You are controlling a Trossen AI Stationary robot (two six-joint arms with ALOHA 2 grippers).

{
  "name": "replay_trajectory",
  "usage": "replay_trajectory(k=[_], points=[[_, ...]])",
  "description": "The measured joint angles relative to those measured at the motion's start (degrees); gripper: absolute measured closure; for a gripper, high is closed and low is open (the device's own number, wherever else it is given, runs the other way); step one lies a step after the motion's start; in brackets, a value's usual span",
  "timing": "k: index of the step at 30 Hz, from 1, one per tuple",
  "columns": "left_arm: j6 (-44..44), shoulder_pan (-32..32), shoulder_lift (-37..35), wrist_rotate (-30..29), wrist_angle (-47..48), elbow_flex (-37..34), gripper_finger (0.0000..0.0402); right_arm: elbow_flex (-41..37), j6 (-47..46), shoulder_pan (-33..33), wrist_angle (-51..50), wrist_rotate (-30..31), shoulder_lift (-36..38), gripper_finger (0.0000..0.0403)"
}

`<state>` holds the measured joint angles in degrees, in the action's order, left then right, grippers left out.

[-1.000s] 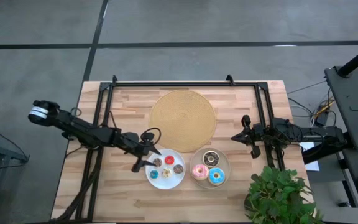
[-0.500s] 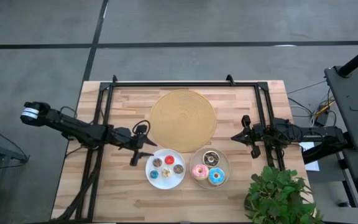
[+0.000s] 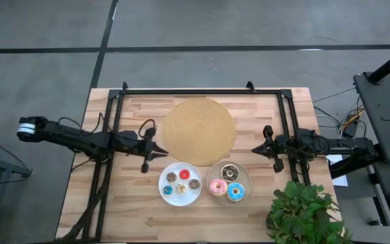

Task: Pick & Place donuts
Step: Return to Home Position

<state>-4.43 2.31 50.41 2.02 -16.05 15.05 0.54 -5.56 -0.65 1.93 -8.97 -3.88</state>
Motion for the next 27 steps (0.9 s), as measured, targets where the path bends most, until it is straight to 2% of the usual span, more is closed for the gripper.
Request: replay_trajectory(k=[3, 11, 27], points=[[-0.4, 0.0, -1.9, 0.0, 0.1, -0.5, 0.0399, 0.0, 0.0, 0.0, 0.0, 0.0, 0.0, 0.0394], [-1.6, 0.0, -7.6, 0.0, 0.0, -1.3, 0.0401, 0.0, 0.0, 0.0, 0.0, 0.0, 0.0, 0.0394], [-1.2, 0.0, -19.5, 0.1, -6.5, -12.9, 0.0402, 0.0, 0.0, 0.0, 0.0, 0.0, 0.0, 0.0394]])
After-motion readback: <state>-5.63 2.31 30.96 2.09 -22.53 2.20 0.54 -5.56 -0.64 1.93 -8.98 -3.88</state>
